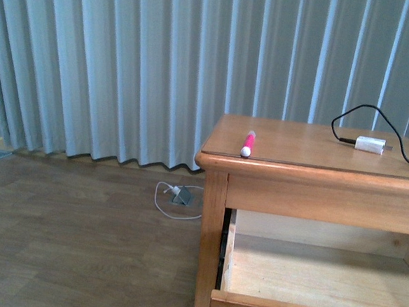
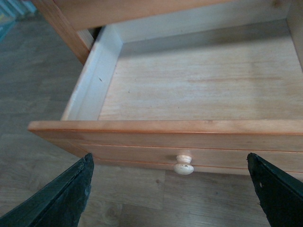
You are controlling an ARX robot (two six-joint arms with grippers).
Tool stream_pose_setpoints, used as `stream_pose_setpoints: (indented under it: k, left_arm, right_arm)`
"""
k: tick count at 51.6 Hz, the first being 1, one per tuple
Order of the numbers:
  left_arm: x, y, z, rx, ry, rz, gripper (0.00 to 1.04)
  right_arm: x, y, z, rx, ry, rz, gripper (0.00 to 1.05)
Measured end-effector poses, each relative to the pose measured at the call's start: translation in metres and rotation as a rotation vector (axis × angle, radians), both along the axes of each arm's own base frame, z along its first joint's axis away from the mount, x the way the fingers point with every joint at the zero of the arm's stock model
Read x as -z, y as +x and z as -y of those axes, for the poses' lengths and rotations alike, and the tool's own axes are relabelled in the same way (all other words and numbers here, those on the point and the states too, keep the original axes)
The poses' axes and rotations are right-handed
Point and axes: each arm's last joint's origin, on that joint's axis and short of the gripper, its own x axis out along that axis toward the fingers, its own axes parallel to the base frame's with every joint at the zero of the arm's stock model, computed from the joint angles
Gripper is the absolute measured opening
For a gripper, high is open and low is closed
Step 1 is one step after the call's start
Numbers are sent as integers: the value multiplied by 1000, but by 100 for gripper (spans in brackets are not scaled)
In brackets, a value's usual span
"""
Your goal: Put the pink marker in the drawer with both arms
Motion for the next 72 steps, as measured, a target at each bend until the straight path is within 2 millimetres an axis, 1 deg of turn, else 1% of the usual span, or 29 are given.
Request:
stream_pose_setpoints:
  k: [8, 11, 18, 23, 49, 54, 56, 59, 61, 63, 68, 72]
  left_arm:
    - [0, 0, 0, 0, 0, 0, 99]
    - [0, 0, 0, 0, 0, 0, 99]
    - [0, 0, 0, 0, 0, 0, 99]
    - [0, 0, 0, 0, 0, 0, 99]
    - [0, 0, 0, -1, 0, 0, 99]
    - [2, 4, 3, -179, -107, -66, 99]
    - [-1, 8, 6, -206, -131, -100, 99]
    - [-11, 15, 11, -190, -153, -123, 99]
    - [-29, 26, 16, -151, -160, -123, 99]
    - [-43, 35, 19, -123, -162, -121, 99]
    - [-73, 62, 26, -63, -149, -117, 99]
    - [-97, 88, 37, -17, -114, -107, 99]
  right_arm:
    - [-23, -31, 7, -16, 24, 63, 96]
    - [-30, -39, 8, -20, 22, 91, 96]
    - [-39, -52, 10, -31, 20, 135, 96]
    - [-41, -55, 11, -27, 4, 157, 96]
    - [-41, -55, 11, -27, -16, 164, 96]
    - [-41, -55, 11, -27, -16, 165, 96]
    - [-41, -55, 11, -26, -16, 165, 96]
    - [-41, -55, 11, -27, -16, 165, 96]
    - [-41, -55, 11, -27, -16, 165, 96]
    - [-41, -55, 11, -26, -17, 165, 96]
    - [-41, -55, 11, -27, -16, 165, 96]
    - [-41, -55, 11, -27, -16, 165, 96]
